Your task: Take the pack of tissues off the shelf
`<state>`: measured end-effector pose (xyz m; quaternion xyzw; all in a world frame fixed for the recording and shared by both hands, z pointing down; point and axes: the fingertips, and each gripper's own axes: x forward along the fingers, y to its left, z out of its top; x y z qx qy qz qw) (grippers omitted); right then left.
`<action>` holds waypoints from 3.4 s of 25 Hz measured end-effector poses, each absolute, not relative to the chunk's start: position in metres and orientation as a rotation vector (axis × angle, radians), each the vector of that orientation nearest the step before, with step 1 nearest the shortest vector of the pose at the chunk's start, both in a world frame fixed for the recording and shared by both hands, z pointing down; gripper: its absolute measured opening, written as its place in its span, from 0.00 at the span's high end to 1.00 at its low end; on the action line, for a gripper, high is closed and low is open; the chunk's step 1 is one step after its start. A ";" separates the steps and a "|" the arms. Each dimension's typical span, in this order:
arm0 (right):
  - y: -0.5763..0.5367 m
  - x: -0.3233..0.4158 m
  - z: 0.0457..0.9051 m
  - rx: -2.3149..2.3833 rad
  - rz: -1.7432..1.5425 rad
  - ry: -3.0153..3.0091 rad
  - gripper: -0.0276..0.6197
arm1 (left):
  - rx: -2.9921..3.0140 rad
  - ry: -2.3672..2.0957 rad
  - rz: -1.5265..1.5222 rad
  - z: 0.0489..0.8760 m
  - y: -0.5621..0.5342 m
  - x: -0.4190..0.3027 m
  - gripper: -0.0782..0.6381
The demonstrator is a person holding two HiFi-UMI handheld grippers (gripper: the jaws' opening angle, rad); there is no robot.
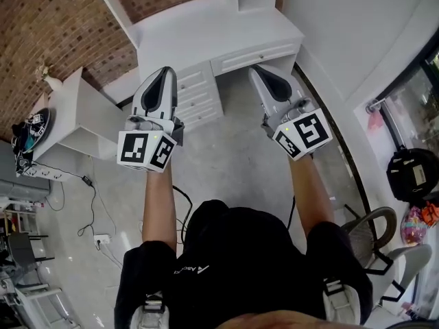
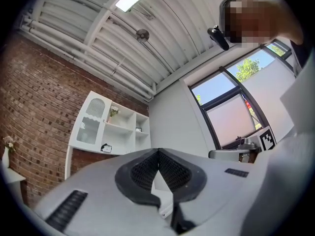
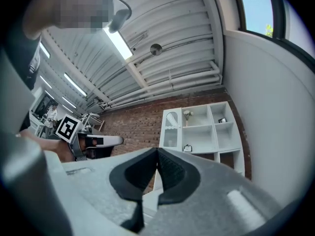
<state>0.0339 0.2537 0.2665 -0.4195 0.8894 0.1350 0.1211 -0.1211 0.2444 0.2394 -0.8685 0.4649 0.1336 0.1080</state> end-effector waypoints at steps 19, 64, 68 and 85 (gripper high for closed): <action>-0.009 -0.018 0.256 -1.227 0.483 2.664 0.95 | -2.460 1.422 0.491 0.216 -0.048 -0.173 0.88; -0.467 0.030 0.236 -0.562 0.564 2.797 0.95 | -1.960 2.213 0.019 0.155 -0.641 -0.182 0.25; -0.473 0.036 0.240 -0.556 0.554 2.802 0.95 | -1.946 2.262 0.010 0.155 -0.655 -0.192 0.25; -0.500 0.057 0.253 -0.614 0.493 2.790 0.95 | -1.882 2.356 -0.012 0.158 -0.676 -0.201 0.48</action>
